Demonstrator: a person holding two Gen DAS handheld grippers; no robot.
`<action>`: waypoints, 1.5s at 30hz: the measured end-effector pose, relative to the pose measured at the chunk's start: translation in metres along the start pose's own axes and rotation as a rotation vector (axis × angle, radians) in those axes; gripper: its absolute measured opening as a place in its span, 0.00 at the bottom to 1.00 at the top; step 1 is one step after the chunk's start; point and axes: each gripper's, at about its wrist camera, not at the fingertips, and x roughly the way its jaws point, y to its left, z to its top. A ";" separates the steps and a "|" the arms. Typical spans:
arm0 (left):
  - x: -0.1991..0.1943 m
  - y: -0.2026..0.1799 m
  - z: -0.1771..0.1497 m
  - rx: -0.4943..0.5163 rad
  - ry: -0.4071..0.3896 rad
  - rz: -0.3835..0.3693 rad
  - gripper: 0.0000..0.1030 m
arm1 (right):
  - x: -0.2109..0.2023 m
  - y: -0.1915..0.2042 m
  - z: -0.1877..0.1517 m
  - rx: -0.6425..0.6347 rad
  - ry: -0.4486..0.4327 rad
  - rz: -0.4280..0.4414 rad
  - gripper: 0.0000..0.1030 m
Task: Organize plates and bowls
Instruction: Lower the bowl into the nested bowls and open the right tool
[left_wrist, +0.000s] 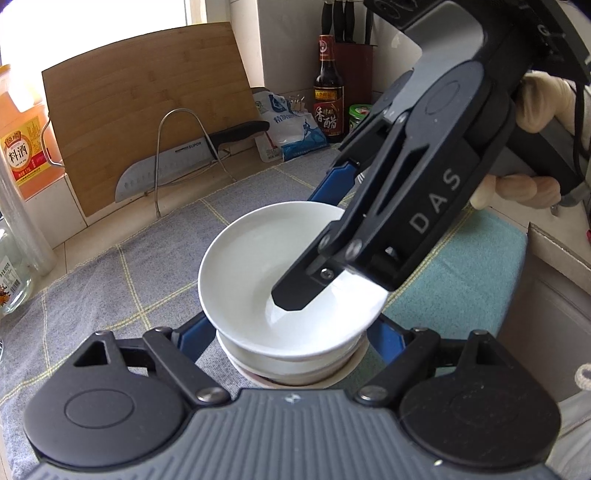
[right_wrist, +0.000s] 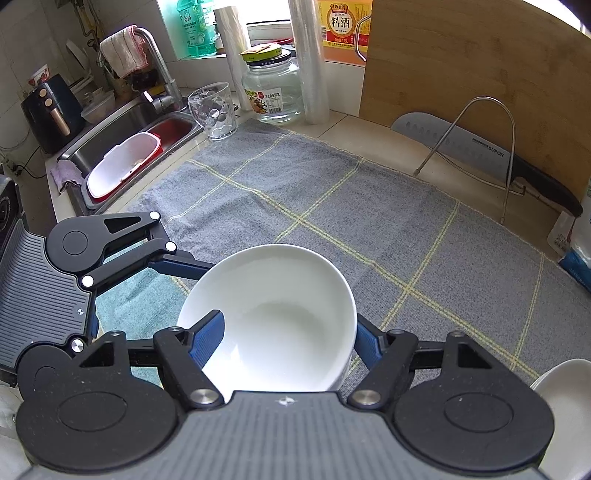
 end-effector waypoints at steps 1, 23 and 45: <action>0.001 0.000 -0.001 -0.004 0.002 -0.004 0.85 | 0.001 0.000 -0.001 0.002 0.002 0.000 0.77; 0.007 0.005 -0.004 -0.018 0.012 -0.028 0.89 | 0.013 -0.004 -0.009 0.030 0.006 -0.006 0.77; -0.012 0.022 -0.017 -0.001 0.032 -0.025 0.94 | -0.013 0.008 -0.027 -0.084 -0.129 -0.070 1.00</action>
